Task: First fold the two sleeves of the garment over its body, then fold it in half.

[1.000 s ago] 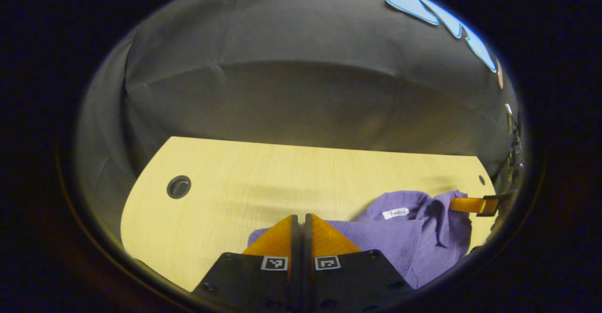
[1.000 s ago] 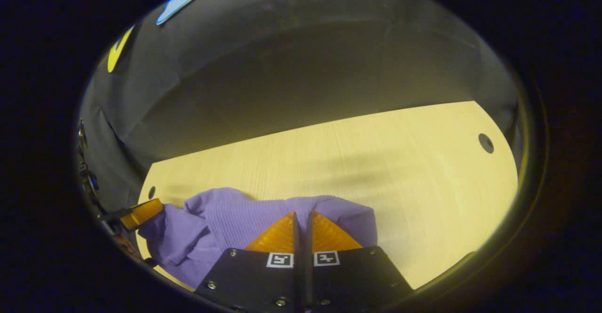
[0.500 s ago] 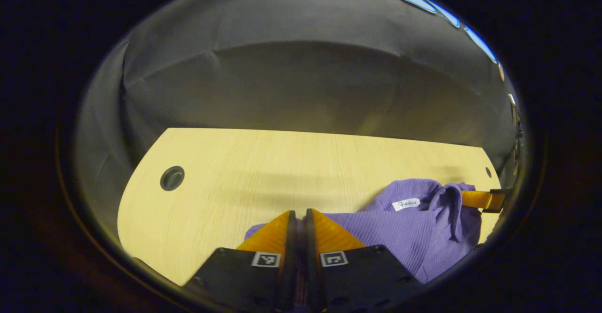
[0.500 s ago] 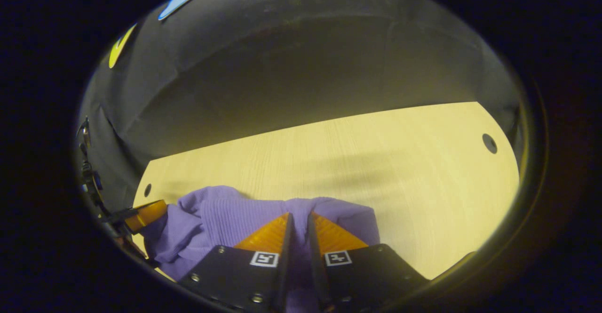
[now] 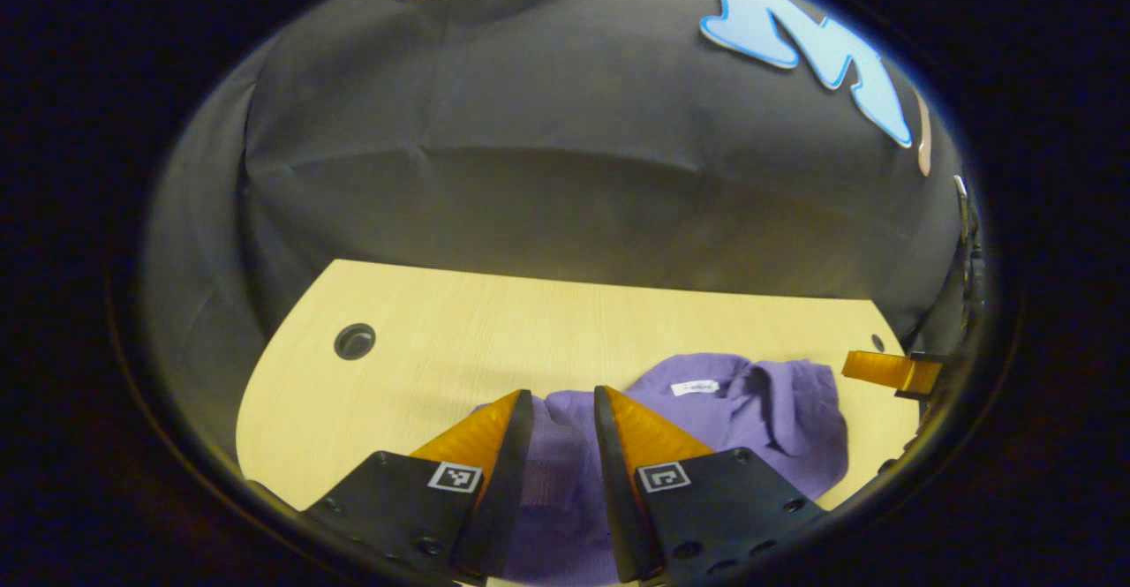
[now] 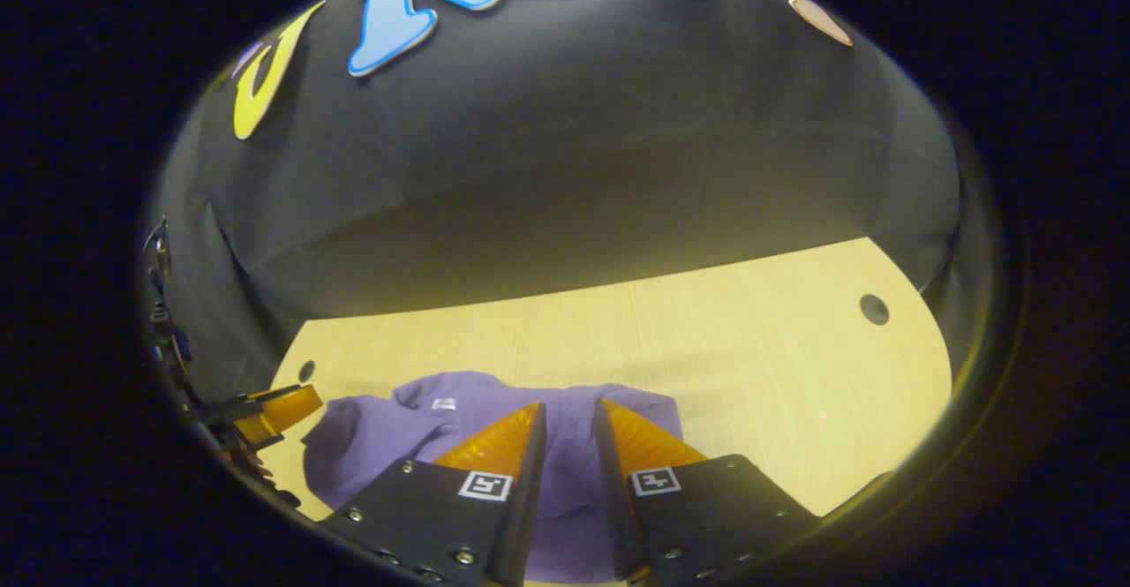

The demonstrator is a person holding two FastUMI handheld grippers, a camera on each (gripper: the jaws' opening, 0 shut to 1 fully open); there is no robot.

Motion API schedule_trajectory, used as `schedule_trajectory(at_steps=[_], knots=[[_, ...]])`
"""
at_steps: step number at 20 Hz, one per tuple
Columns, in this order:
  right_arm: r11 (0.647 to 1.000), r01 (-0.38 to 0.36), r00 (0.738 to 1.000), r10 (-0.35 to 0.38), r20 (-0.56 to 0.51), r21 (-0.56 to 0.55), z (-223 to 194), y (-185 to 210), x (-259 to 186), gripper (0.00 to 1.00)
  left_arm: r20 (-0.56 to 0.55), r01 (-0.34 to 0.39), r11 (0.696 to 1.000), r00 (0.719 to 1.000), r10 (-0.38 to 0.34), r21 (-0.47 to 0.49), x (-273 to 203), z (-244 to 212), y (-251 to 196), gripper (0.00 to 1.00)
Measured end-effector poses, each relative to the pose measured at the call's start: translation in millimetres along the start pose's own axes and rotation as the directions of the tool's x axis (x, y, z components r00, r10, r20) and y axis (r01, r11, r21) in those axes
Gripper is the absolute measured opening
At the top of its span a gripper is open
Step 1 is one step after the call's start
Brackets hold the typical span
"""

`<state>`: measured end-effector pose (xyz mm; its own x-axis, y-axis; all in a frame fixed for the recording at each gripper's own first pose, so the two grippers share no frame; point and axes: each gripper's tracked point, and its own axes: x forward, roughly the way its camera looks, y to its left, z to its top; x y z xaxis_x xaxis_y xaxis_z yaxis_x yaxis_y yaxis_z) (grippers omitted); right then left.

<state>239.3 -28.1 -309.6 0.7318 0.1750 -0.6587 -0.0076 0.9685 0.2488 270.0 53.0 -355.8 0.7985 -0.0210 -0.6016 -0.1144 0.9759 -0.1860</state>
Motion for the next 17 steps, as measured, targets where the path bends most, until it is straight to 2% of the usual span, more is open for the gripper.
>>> schedule_trajectory(at_steps=[1,2,3,4,5,6,7,8,9,10,11,12,13,16,17], knots=[[1.000,-0.003,1.000,0.003,0.019,-0.006,5,2,-14,0.35,0.012,0.003,1.000,1.000,-0.003,-0.001,-16,5,-2,0.50],[1.000,-0.009,0.999,0.009,0.037,-0.017,10,6,-29,0.35,0.027,0.004,1.000,1.000,-0.004,-0.001,-33,10,-3,0.54],[0.999,-0.015,0.998,0.017,0.054,-0.029,13,10,-44,0.35,0.042,0.005,1.000,0.999,-0.005,0.003,-49,14,-4,0.50],[0.999,-0.019,0.997,0.022,0.070,-0.041,15,13,-61,0.30,0.058,0.002,1.000,0.998,-0.003,0.011,-65,18,-5,0.46],[0.998,-0.026,0.996,0.031,0.088,-0.050,16,18,-75,0.30,0.077,0.000,1.000,0.997,-0.001,0.022,-82,22,-5,0.50],[0.998,-0.032,0.994,0.038,0.105,-0.057,18,22,-90,0.35,0.094,-0.002,1.000,0.996,-0.001,0.028,-100,24,-7,0.50],[0.997,-0.036,0.991,0.044,0.124,-0.067,19,24,-107,0.30,0.116,0.000,1.000,0.993,-0.004,0.031,-118,27,-10,0.46],[0.996,-0.039,0.989,0.050,0.142,-0.076,20,26,-122,0.30,0.139,0.003,0.999,0.990,-0.007,0.032,-135,28,-14,0.46],[0.996,-0.045,0.985,0.058,0.162,-0.083,20,30,-139,0.30,0.160,0.011,1.000,0.987,-0.015,0.029,-154,29,-18,0.50],[0.995,-0.049,0.981,0.065,0.181,-0.089,20,33,-155,0.30,0.181,0.014,0.999,0.983,-0.019,0.032,-173,29,-21,0.50],[0.994,-0.052,0.979,0.069,0.190,-0.092,16,36,-170,0.34,0.195,0.013,0.999,0.981,-0.020,0.037,-189,28,-22,0.50],[0.994,-0.057,0.977,0.076,0.202,-0.096,12,39,-186,0.34,0.207,0.011,0.999,0.978,-0.020,0.042,-207,27,-23,0.54],[0.993,-0.057,0.974,0.078,0.213,-0.102,8,41,-200,0.34,0.221,0.018,0.999,0.975,-0.027,0.044,-224,27,-27,0.54],[0.992,-0.045,0.969,0.072,0.236,-0.115,-10,46,-239,0.34,0.248,0.025,0.997,0.968,-0.041,0.069,-269,18,-31,0.46],[0.993,-0.045,0.968,0.071,0.242,-0.113,-16,46,-253,0.34,0.257,0.022,0.996,0.966,-0.042,0.082,-282,14,-30,0.46]])
